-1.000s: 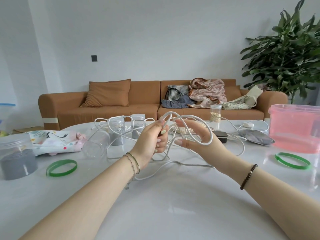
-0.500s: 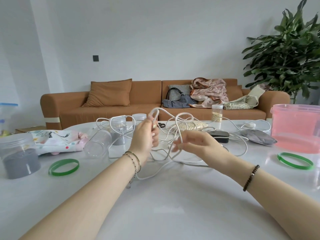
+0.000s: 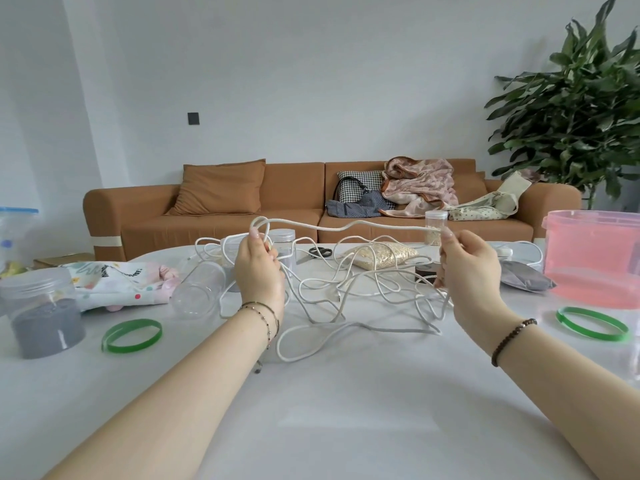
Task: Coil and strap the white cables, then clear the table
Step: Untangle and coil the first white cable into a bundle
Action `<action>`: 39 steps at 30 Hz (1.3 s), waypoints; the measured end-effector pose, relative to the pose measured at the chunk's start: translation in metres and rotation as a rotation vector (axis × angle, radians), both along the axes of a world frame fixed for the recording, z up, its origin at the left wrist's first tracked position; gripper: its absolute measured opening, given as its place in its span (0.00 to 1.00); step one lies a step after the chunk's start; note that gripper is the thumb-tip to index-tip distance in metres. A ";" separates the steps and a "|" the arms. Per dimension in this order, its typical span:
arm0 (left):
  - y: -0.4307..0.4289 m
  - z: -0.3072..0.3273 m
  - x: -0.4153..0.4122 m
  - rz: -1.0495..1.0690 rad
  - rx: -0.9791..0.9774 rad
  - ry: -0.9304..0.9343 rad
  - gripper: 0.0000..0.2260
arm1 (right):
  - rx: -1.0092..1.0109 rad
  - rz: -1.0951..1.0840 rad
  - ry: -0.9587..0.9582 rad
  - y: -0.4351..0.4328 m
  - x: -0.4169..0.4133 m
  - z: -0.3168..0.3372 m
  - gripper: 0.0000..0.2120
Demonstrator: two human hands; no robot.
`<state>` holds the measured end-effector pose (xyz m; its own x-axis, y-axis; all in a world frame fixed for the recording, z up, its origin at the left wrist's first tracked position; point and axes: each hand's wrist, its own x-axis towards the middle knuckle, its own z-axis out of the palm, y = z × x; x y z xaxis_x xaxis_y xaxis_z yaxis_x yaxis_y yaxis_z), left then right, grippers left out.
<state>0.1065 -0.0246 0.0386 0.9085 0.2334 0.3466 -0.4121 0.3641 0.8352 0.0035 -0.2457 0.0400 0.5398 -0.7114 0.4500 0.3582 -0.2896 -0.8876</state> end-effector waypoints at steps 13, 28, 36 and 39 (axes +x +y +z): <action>-0.012 -0.006 -0.031 -0.468 0.350 -0.158 0.16 | -1.033 -0.399 0.506 0.001 0.002 -0.019 0.40; -0.019 -0.007 -0.042 -0.740 0.345 -0.137 0.14 | -0.923 -0.099 0.178 0.013 0.009 -0.018 0.13; -0.014 0.001 -0.043 -0.778 0.245 -0.156 0.17 | -1.023 -0.164 0.394 0.004 0.007 -0.018 0.34; -0.013 0.000 -0.046 -0.779 0.283 -0.193 0.19 | -1.092 -0.234 0.443 0.008 0.007 -0.017 0.25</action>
<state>0.0606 -0.0379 0.0386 0.6931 -0.5527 0.4628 -0.2751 0.3905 0.8785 0.0107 -0.2380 0.0230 0.7082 -0.1717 0.6848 -0.0777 -0.9830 -0.1662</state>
